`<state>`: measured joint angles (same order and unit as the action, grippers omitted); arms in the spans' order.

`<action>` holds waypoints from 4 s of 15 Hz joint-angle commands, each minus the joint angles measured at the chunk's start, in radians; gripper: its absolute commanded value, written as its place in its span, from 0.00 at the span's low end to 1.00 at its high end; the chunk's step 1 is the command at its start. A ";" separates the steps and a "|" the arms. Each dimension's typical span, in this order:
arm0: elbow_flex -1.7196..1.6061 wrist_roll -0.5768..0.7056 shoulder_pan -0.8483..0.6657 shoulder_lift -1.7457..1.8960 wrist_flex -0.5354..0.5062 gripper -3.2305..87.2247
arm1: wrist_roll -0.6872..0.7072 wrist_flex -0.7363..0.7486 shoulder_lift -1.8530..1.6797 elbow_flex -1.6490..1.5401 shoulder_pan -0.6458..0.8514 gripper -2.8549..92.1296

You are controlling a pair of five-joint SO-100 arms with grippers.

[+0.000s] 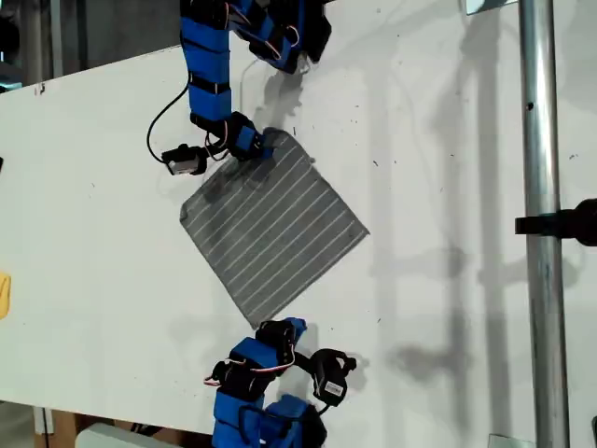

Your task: Grasp corners of a towel and fold twice.

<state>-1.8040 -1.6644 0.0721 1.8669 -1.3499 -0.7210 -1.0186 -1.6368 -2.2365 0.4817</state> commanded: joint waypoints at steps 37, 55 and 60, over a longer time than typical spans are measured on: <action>0.014 -0.032 0.080 -0.526 0.242 0.00 | -0.318 -0.212 0.508 0.686 -0.469 0.03; 0.634 0.055 0.118 -0.623 -0.222 0.36 | -0.245 -0.334 0.457 0.733 -0.376 0.03; 0.684 0.020 0.137 -0.833 -0.104 0.35 | -0.245 -0.336 0.454 0.733 -0.377 0.03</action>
<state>-1.1643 -1.6291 0.2056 1.0354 -1.4910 -0.9833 -1.3361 -1.1244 -1.5064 0.0844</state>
